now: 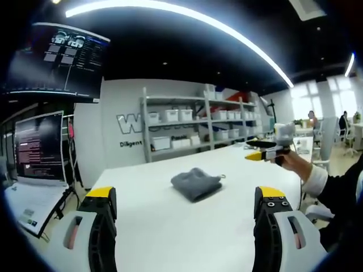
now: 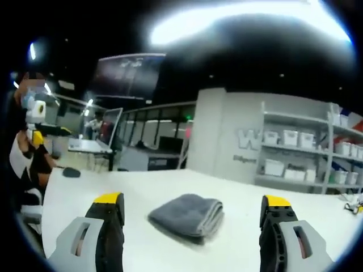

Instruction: Open the folded towel by lifting each exposed corner and separating the folded layers until the towel lies flat within the target outline without major curled edges

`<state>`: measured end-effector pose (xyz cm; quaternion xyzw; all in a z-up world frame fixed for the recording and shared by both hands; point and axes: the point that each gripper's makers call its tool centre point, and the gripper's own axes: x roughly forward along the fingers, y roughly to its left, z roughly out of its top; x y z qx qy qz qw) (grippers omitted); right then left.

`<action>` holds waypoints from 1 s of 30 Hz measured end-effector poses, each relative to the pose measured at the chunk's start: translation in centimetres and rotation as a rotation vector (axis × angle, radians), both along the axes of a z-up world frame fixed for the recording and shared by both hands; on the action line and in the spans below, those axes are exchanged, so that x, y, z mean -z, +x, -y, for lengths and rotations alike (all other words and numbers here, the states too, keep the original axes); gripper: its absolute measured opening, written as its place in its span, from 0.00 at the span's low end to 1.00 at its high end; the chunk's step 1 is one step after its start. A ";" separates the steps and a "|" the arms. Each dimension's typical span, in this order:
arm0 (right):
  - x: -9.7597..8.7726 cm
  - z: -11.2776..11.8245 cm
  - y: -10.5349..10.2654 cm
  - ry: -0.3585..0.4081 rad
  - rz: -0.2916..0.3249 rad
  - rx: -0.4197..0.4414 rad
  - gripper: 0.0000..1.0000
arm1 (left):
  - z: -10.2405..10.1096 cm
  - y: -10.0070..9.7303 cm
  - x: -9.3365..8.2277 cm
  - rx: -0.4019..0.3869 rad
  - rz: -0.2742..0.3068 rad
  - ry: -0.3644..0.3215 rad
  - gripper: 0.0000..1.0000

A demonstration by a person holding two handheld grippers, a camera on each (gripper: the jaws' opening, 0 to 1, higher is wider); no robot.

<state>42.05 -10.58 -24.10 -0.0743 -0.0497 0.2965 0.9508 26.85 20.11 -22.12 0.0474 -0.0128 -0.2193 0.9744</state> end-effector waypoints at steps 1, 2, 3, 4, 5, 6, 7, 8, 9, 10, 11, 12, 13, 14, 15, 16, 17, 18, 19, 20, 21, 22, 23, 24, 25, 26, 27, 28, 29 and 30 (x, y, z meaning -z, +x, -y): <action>0.2 -0.2 0.3 -0.003 0.002 -0.001 0.99 | 0.0 0.0 -0.1 -0.001 0.004 0.001 0.99; 0.2 -0.1 0.6 -0.005 0.001 0.001 0.99 | -0.1 0.0 -0.1 -0.001 0.005 0.002 0.99; 0.4 -0.2 1.0 -0.009 0.000 0.002 0.99 | -0.1 0.0 -0.1 -0.003 0.007 0.002 0.99; 0.6 -0.3 1.2 -0.012 -0.002 0.002 0.99 | -0.2 0.1 -0.1 -0.006 0.008 0.002 0.99; 0.7 -0.3 1.3 -0.014 -0.002 0.002 0.99 | -0.2 0.1 -0.1 -0.008 0.008 0.002 0.99; 0.8 -0.4 1.5 -0.017 -0.001 0.000 0.99 | -0.2 0.1 -0.1 -0.010 0.007 0.003 0.99; 0.8 -0.5 1.6 -0.018 0.003 -0.003 0.99 | -0.2 0.1 0.0 -0.011 0.007 0.003 0.99; 0.7 -0.6 1.7 -0.017 0.007 -0.006 0.99 | -0.2 0.1 0.0 -0.011 0.008 0.003 0.99; 0.7 -0.7 1.9 -0.018 0.008 -0.010 0.99 | -0.2 0.1 0.0 -0.012 0.008 0.002 0.99; 0.7 -0.8 2.1 -0.019 0.007 -0.009 0.99 | -0.2 0.1 0.0 -0.012 0.009 0.002 0.99; 0.7 -0.8 2.4 -0.020 0.011 -0.007 0.99 | -0.2 0.1 0.0 -0.012 0.010 0.002 0.99; 0.7 -0.8 2.7 -0.023 0.015 -0.004 0.99 | -0.1 0.1 0.0 -0.011 0.010 0.003 0.99; 0.8 -0.7 3.2 -0.030 0.014 0.005 0.99 | -0.1 0.2 0.0 -0.010 0.009 0.004 0.99; 0.9 -0.5 3.8 -0.036 0.010 0.018 0.99 | 0.0 0.2 0.1 -0.008 0.008 0.005 0.99; 1.1 -0.4 4.3 -0.040 0.004 0.027 0.99 | 0.2 0.1 0.1 0.000 0.012 0.008 0.99; 1.3 -0.4 4.7 -0.042 -0.001 0.029 0.99 | 0.4 0.0 0.0 0.011 0.015 0.009 0.99; 1.4 -0.4 5.1 -0.042 -0.006 0.030 0.99 | 0.5 0.0 0.0 0.016 0.016 0.009 0.99; 1.5 -0.3 5.3 -0.042 -0.008 0.031 0.99 | 0.6 -0.1 -0.1 0.020 0.018 0.008 0.99; 1.7 -0.3 5.8 -0.043 -0.011 0.034 0.99 | 0.7 -0.2 -0.3 0.024 0.028 0.005 0.99; 1.7 -0.4 6.0 -0.042 -0.006 0.033 0.99 | 0.6 -0.2 -0.3 0.023 0.033 0.004 0.99; 1.6 -0.4 6.2 -0.040 -0.002 0.035 0.99 | 0.6 -0.2 -0.4 0.022 0.035 0.004 0.99; 1.6 -0.4 6.4 -0.037 0.004 0.038 0.99 | 0.5 -0.1 -0.4 0.021 0.035 0.004 0.99; 1.6 -0.5 6.6 -0.035 0.009 0.039 0.99 | 0.4 -0.1 -0.3 0.021 0.033 0.004 0.99; 1.7 -0.5 6.9 -0.033 0.006 0.041 0.99 | 0.4 -0.1 -0.3 0.021 0.032 0.004 0.99; 1.8 -0.6 7.1 -0.033 -0.001 0.043 0.99 | 0.3 -0.1 -0.3 0.022 0.030 0.003 0.99; 1.9 -0.7 7.2 -0.033 -0.003 0.042 0.99 | 0.3 -0.1 -0.3 0.024 0.030 0.002 0.99; 2.0 -0.8 7.4 -0.033 -0.002 0.041 0.99 | 0.3 -0.1 -0.3 0.026 0.030 -0.001 0.99; 2.1 -0.9 7.6 -0.033 -0.001 0.040 0.99 | 0.3 -0.1 -0.3 0.026 0.030 -0.002 0.99; 2.2 -1.0 7.8 -0.032 -0.007 0.038 0.99 | 0.2 -0.1 -0.3 0.026 0.031 -0.003 0.99; 2.3 -1.0 7.9 -0.032 -0.011 0.036 0.99 | 0.2 -0.1 -0.3 0.025 0.031 -0.002 0.99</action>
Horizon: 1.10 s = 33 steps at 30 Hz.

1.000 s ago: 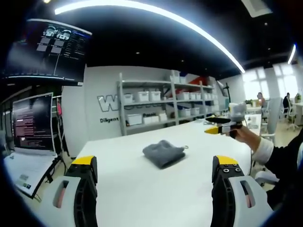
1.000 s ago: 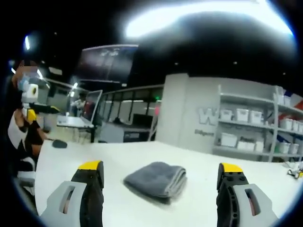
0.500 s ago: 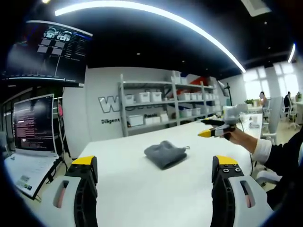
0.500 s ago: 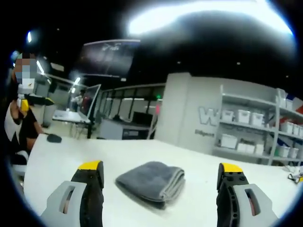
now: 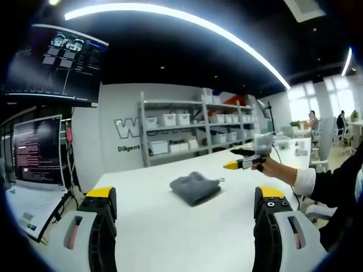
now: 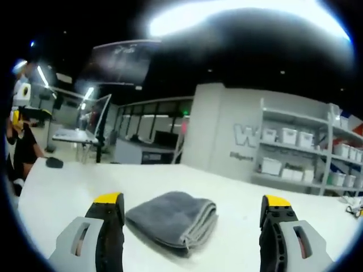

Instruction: Open the folded towel by lifting each exposed corner and separating the folded layers until the towel lies flat within the target outline without major curled edges

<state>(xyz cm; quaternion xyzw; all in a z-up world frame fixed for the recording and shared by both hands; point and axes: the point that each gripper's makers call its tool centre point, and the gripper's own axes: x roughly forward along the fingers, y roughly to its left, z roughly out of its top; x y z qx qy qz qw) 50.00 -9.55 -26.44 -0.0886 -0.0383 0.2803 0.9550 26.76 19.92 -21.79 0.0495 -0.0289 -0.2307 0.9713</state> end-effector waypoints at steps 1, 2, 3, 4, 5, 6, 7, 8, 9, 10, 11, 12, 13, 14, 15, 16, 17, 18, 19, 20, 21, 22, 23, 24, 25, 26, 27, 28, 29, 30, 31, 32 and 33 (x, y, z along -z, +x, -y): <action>0.2 -0.1 0.2 -0.001 -0.003 -0.001 0.99 | 0.0 0.0 0.0 0.000 0.000 0.001 0.99; 0.3 -0.1 0.3 -0.002 -0.004 -0.001 0.99 | 0.0 0.0 0.0 0.000 0.000 0.001 0.99; 0.4 -0.2 0.5 -0.006 -0.005 -0.002 0.99 | 0.0 0.0 0.0 0.000 0.000 0.001 0.99; 0.6 -0.3 0.6 -0.008 -0.007 -0.007 0.99 | 0.0 -0.1 0.0 0.000 0.000 0.000 0.99; 0.6 -0.4 0.6 -0.009 -0.007 -0.012 0.99 | 0.0 -0.1 0.0 0.000 0.001 -0.001 0.99; 0.6 -0.6 0.6 -0.014 0.003 -0.023 0.99 | 0.0 -0.1 -0.1 0.000 0.003 0.000 0.99; 0.7 -0.8 0.7 -0.017 0.013 -0.030 0.99 | 0.0 -0.1 -0.2 0.002 0.011 0.000 0.99; 0.8 -0.9 0.8 -0.021 0.015 -0.033 0.99 | 0.1 -0.2 -0.4 0.006 0.022 -0.001 0.99; 1.1 -1.1 0.9 -0.027 0.011 -0.038 0.99 | 0.1 -0.3 -0.5 0.008 0.027 -0.004 0.99; 1.3 -1.2 1.0 -0.032 0.009 -0.043 0.99 | 0.2 -0.3 -0.6 0.011 0.031 -0.006 0.99; 1.5 -1.3 1.0 -0.033 0.011 -0.046 0.99 | 0.2 -0.3 -0.7 0.013 0.033 -0.006 0.99; 1.7 -1.4 1.2 -0.035 0.014 -0.048 0.99 | 0.3 -0.4 -0.7 0.014 0.034 -0.006 0.99; 1.8 -1.4 1.3 -0.036 0.014 -0.048 0.99 | 0.2 -0.3 -0.7 0.013 0.034 -0.007 0.99; 2.0 -1.6 1.4 -0.034 0.015 -0.051 0.99 | 0.2 -0.3 -0.7 0.009 0.034 -0.009 0.99; 2.1 -1.6 1.4 -0.032 0.016 -0.053 0.99 | 0.1 -0.3 -0.7 0.008 0.036 -0.012 0.99; 2.3 -1.7 1.6 -0.027 0.014 -0.058 0.99 | 0.0 -0.2 -0.7 0.008 0.035 -0.017 0.99; 2.5 -1.8 1.7 -0.023 0.013 -0.062 0.99 | -0.1 -0.2 -0.7 0.008 0.034 -0.023 0.99; 2.6 -1.8 1.7 -0.018 0.017 -0.066 0.99 | -0.1 -0.1 -0.7 0.007 0.032 -0.025 0.99; 2.9 -1.9 1.7 -0.015 0.018 -0.067 0.99 | -0.2 -0.1 -0.6 0.006 0.029 -0.025 0.99; 3.0 -1.9 1.7 -0.013 0.019 -0.068 0.99 | -0.2 0.0 -0.6 0.006 0.028 -0.025 0.99; 3.5 -2.0 1.8 -0.015 0.010 -0.071 0.99 | -0.2 0.0 -0.5 0.006 0.025 -0.025 0.99; 3.9 -2.1 1.8 -0.017 0.000 -0.075 0.99 | -0.2 0.1 -0.4 0.007 0.023 -0.025 0.99; 4.1 -2.2 1.9 -0.024 -0.003 -0.077 0.99 | -0.1 0.1 -0.4 0.009 0.022 -0.026 0.99; 4.3 -2.3 1.9 -0.033 -0.002 -0.077 0.99 | 0.0 0.1 -0.3 0.014 0.020 -0.026 0.99; 4.3 -2.2 1.9 -0.037 -0.004 -0.075 0.99 | 0.1 0.1 -0.3 0.016 0.019 -0.026 0.99; 4.4 -2.2 1.9 -0.039 -0.009 -0.071 0.99 | 0.1 0.1 -0.2 0.019 0.017 -0.025 0.99; 4.4 -2.2 1.9 -0.039 -0.010 -0.070 0.99 | 0.2 0.1 -0.2 0.021 0.016 -0.024 0.99; 4.3 -2.2 1.9 -0.036 -0.010 -0.072 0.99 | 0.2 0.1 -0.2 0.022 0.015 -0.023 0.99; 4.4 -2.2 1.9 -0.035 -0.011 -0.073 0.99 | 0.3 0.1 -0.2 0.023 0.014 -0.023 0.99; 4.5 -2.2 2.0 -0.038 -0.014 -0.073 0.99 | 0.3 0.1 -0.1 0.025 0.013 -0.023 0.99; 4.9 -2.1 2.2 -0.046 -0.026 -0.067 0.99 | 0.3 0.1 -0.1 0.026 0.012 -0.023 0.99; 5.2 -2.0 2.3 -0.050 -0.037 -0.063 0.99 | 0.3 0.1 0.0 0.027 0.010 -0.023 0.99; 5.4 -1.9 2.4 -0.050 -0.047 -0.061 0.99 | 0.3 0.2 0.0 0.027 0.008 -0.024 0.99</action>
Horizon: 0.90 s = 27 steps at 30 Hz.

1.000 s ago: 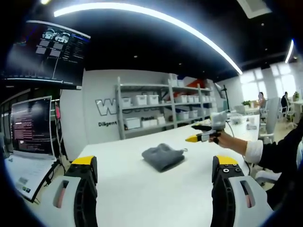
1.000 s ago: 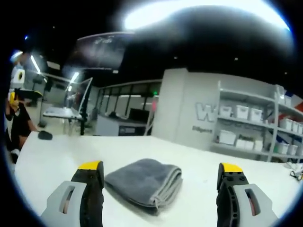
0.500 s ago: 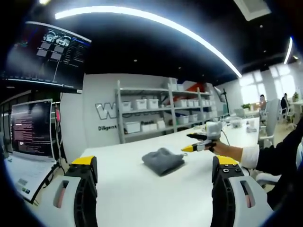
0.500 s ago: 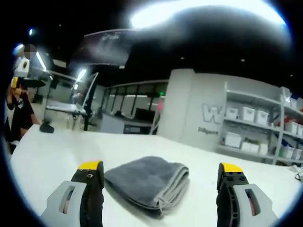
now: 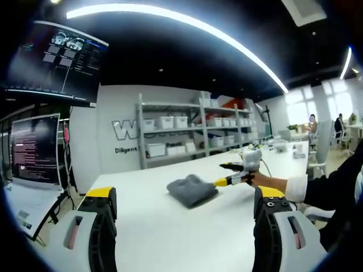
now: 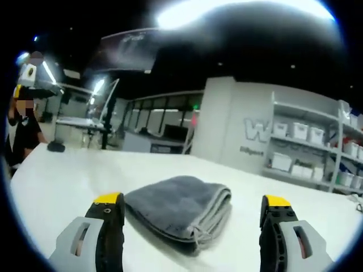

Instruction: Open the folded towel by lifting each exposed corner and separating the folded layers until the towel lies flat within the target outline without major curled edges

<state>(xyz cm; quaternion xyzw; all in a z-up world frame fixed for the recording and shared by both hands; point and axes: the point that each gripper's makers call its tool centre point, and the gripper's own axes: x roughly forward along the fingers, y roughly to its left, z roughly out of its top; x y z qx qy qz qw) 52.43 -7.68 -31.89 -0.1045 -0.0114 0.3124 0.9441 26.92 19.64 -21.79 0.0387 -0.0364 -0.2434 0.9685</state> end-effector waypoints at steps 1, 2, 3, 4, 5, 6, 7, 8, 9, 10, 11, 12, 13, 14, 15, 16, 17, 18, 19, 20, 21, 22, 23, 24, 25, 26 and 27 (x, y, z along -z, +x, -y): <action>0.1 0.1 0.1 0.003 -0.007 0.002 0.99 | 0.0 0.0 0.0 0.000 -0.002 0.001 0.99; 0.2 0.2 0.1 0.005 -0.012 0.004 0.99 | 0.0 0.0 0.1 0.000 -0.003 0.001 0.99; 0.4 0.4 0.2 0.009 -0.024 0.007 0.99 | 0.0 0.0 0.0 -0.001 -0.002 0.001 0.99; 0.6 0.5 0.3 0.013 -0.031 0.010 0.99 | 0.0 0.0 0.0 -0.002 0.002 0.003 0.99; 0.8 0.6 0.4 0.013 -0.040 0.013 0.99 | 0.0 -0.1 -0.1 -0.003 0.006 0.007 0.99; 1.0 0.7 0.4 0.010 -0.049 0.017 0.99 | 0.0 -0.1 -0.2 -0.004 0.008 0.012 0.99; 1.2 0.7 0.4 0.003 -0.053 0.023 0.99 | 0.0 -0.2 -0.2 -0.004 0.009 0.015 0.99; 1.4 0.8 0.5 -0.018 -0.053 0.030 0.99 | 0.0 -0.2 -0.2 -0.005 0.009 0.019 0.99; 1.6 0.7 0.5 -0.043 -0.049 0.032 0.99 | 0.0 -0.2 -0.2 -0.006 0.010 0.022 0.99; 1.8 0.7 0.5 -0.057 -0.051 0.035 0.99 | 0.0 -0.1 -0.2 -0.008 0.010 0.022 0.99; 2.1 0.6 0.6 -0.071 -0.059 0.041 0.99 | -0.1 -0.1 -0.2 -0.009 0.009 0.021 0.99; 2.5 0.7 0.7 -0.086 -0.071 0.047 0.99 | -0.1 0.0 -0.1 -0.009 0.005 0.021 0.99; 2.6 0.6 0.8 -0.089 -0.073 0.047 0.99 | -0.1 0.0 -0.1 -0.009 0.003 0.022 0.99; 2.8 0.7 0.8 -0.094 -0.080 0.050 0.99 | -0.1 0.1 0.0 -0.010 0.000 0.022 0.99; 2.9 0.8 0.9 -0.095 -0.084 0.054 0.99 | -0.1 0.1 0.0 -0.010 -0.001 0.022 0.99; 3.1 1.0 1.0 -0.094 -0.094 0.063 0.99 | -0.1 0.1 0.1 -0.010 -0.001 0.022 0.99; 3.2 1.2 1.1 -0.091 -0.101 0.065 0.99 | -0.1 0.2 0.1 -0.010 -0.001 0.023 0.99; 3.3 1.2 1.1 -0.085 -0.107 0.066 0.99 | 0.0 0.2 0.1 -0.009 -0.002 0.024 0.99; 3.4 1.3 1.2 -0.075 -0.118 0.069 0.99 | 0.0 0.2 0.1 -0.008 -0.004 0.025 0.99; 3.7 1.3 1.2 -0.072 -0.131 0.071 0.99 | 0.1 0.3 0.2 -0.007 -0.005 0.027 0.99; 3.9 1.3 1.3 -0.072 -0.139 0.072 0.99 | 0.2 0.3 0.3 -0.006 -0.006 0.028 0.99; 4.1 1.3 1.4 -0.075 -0.145 0.076 0.99 | 0.2 0.4 0.3 -0.005 -0.009 0.030 0.99; 4.4 1.4 1.5 -0.090 -0.154 0.087 0.99 | 0.3 0.4 0.4 -0.004 -0.011 0.031 0.99; 4.7 1.6 1.6 -0.103 -0.160 0.096 0.99 | 0.3 0.4 0.5 -0.002 -0.015 0.034 0.99; 4.8 1.5 1.6 -0.105 -0.159 0.096 0.98 | 0.4 0.4 0.5 -0.002 -0.017 0.035 0.99; 4.8 1.5 1.6 -0.107 -0.158 0.095 0.98 | 0.4 0.4 0.6 -0.001 -0.017 0.037 0.99; 4.8 1.5 1.6 -0.108 -0.159 0.093 0.98 | 0.4 0.4 0.6 0.000 -0.016 0.039 0.99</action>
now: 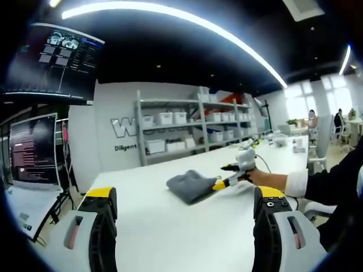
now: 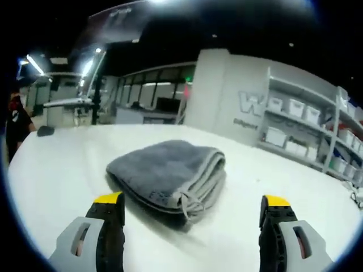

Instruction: Open the folded towel by lifting each exposed corner and separating the folded layers until the towel lies flat within the target outline without major curled edges

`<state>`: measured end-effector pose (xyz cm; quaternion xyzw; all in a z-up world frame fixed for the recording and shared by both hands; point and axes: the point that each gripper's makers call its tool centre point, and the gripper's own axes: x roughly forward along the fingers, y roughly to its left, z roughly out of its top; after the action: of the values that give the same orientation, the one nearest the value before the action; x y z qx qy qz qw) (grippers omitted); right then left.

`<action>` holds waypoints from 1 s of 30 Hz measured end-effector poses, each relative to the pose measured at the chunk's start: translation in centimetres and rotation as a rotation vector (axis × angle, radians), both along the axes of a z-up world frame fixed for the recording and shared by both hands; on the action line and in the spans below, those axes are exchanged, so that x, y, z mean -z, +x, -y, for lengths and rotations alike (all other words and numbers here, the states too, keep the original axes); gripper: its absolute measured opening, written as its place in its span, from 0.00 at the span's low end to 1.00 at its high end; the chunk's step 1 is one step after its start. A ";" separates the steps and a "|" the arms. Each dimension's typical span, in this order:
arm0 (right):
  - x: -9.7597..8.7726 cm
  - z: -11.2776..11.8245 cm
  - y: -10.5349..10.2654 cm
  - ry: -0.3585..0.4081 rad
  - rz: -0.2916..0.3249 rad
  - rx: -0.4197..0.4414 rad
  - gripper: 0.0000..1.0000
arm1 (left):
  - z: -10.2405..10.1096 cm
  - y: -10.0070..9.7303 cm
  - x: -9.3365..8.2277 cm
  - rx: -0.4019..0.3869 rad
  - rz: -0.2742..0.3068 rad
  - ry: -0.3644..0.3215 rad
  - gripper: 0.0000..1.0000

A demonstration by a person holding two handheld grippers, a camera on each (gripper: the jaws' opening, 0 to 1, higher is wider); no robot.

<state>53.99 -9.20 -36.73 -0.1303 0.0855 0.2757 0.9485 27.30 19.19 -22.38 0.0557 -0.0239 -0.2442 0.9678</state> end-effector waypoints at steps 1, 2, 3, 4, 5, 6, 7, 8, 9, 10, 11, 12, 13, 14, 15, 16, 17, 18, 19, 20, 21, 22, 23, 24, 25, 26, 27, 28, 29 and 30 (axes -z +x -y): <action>0.1 0.0 0.0 0.001 -0.004 -0.001 0.98 | 0.0 0.0 0.0 0.000 0.000 0.000 0.99; 0.1 0.0 0.0 0.001 -0.006 -0.001 0.98 | 0.0 0.0 0.0 0.001 0.000 -0.001 0.99; 0.1 0.0 0.0 0.001 -0.007 0.000 0.98 | 0.0 0.0 0.0 0.000 0.001 -0.002 0.99; 0.1 0.0 0.0 0.000 -0.006 0.001 0.97 | 0.0 0.0 0.0 0.000 0.001 -0.001 0.99; 0.2 0.0 0.0 0.000 -0.008 0.000 0.97 | 0.0 0.0 0.1 -0.001 0.000 0.000 0.99; 0.3 -0.1 -0.1 0.001 -0.011 -0.002 0.97 | 0.0 0.0 0.1 -0.002 -0.001 0.000 0.99; 0.4 -0.1 -0.1 0.001 -0.015 -0.004 0.96 | 0.1 0.0 0.2 -0.003 -0.002 0.000 0.99; 0.5 -0.2 -0.1 0.001 -0.019 -0.006 0.96 | 0.2 0.1 0.2 -0.003 -0.004 0.002 0.99; 0.6 -0.4 -0.1 -0.002 -0.024 -0.009 0.96 | 0.2 0.1 0.3 -0.002 -0.006 0.005 0.99; 0.8 -0.5 -0.1 -0.008 -0.028 -0.011 0.96 | 0.3 0.1 0.4 -0.001 -0.008 0.007 0.99; 1.0 -0.5 -0.2 -0.014 -0.031 -0.011 0.95 | 0.4 0.0 0.4 0.000 -0.009 0.009 0.99; 1.1 -0.6 -0.2 -0.018 -0.034 -0.012 0.94 | 0.5 0.0 0.4 0.000 -0.009 0.010 0.99; 1.2 -0.6 -0.2 -0.017 -0.038 -0.016 0.92 | 0.5 0.0 0.4 0.002 -0.009 0.011 0.99; 1.3 -0.6 -0.2 -0.012 -0.042 -0.018 0.90 | 0.6 0.0 0.4 0.003 -0.008 0.012 0.99; 1.4 -0.7 -0.2 -0.006 -0.051 -0.017 0.88 | 0.6 0.0 0.4 0.004 -0.008 0.012 0.99; 1.6 -0.7 -0.2 0.000 -0.061 -0.018 0.86 | 0.7 0.0 0.5 0.004 -0.010 0.012 0.99; 1.8 -0.7 -0.3 0.007 -0.070 -0.019 0.84 | 0.7 0.1 0.5 0.004 -0.011 0.012 0.99; 1.9 -0.8 -0.3 0.011 -0.078 -0.020 0.82 | 0.7 0.1 0.6 0.004 -0.012 0.013 0.99; 2.2 -0.8 -0.4 0.012 -0.091 -0.022 0.79 | 0.7 0.1 0.6 0.003 -0.011 0.014 0.99; 2.4 -0.9 -0.4 0.008 -0.100 -0.024 0.77 | 0.8 0.0 0.6 0.004 -0.011 0.014 0.99; 2.6 -1.0 -0.5 0.003 -0.105 -0.026 0.75 | 0.8 0.0 0.5 0.004 -0.009 0.015 0.99; 2.7 -1.1 -0.6 -0.002 -0.107 -0.030 0.71 | 0.7 0.0 0.5 0.003 -0.007 0.014 0.99; 2.7 -1.2 -0.6 -0.004 -0.108 -0.033 0.68 | 0.7 0.0 0.5 0.001 -0.007 0.012 0.99; 2.7 -1.2 -0.7 -0.006 -0.110 -0.038 0.64 | 0.6 0.0 0.5 -0.002 -0.007 0.010 0.99; 2.7 -1.4 -0.9 -0.005 -0.113 -0.045 0.62 | 0.6 0.1 0.5 -0.004 -0.007 0.012 0.99; 2.7 -1.6 -1.0 -0.006 -0.112 -0.051 0.59 | 0.6 0.1 0.6 -0.005 -0.008 0.015 0.99; 2.5 -1.9 -1.1 -0.007 -0.100 -0.058 0.54 | 0.6 0.1 0.6 -0.006 -0.009 0.016 0.99; 2.4 -2.0 -1.2 -0.007 -0.094 -0.061 0.51 | 0.5 0.1 0.7 -0.006 -0.010 0.017 0.99; 2.5 -2.2 -1.3 -0.007 -0.101 -0.067 0.48 | 0.5 0.2 0.7 -0.006 -0.010 0.018 0.99; 2.6 -2.4 -1.4 -0.007 -0.108 -0.074 0.48 | 0.5 0.2 0.7 -0.007 -0.009 0.019 0.99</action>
<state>52.59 -6.76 -39.38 -0.1217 0.1325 0.3170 0.9312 27.54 18.74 -23.08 0.0638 -0.0168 -0.2413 0.9682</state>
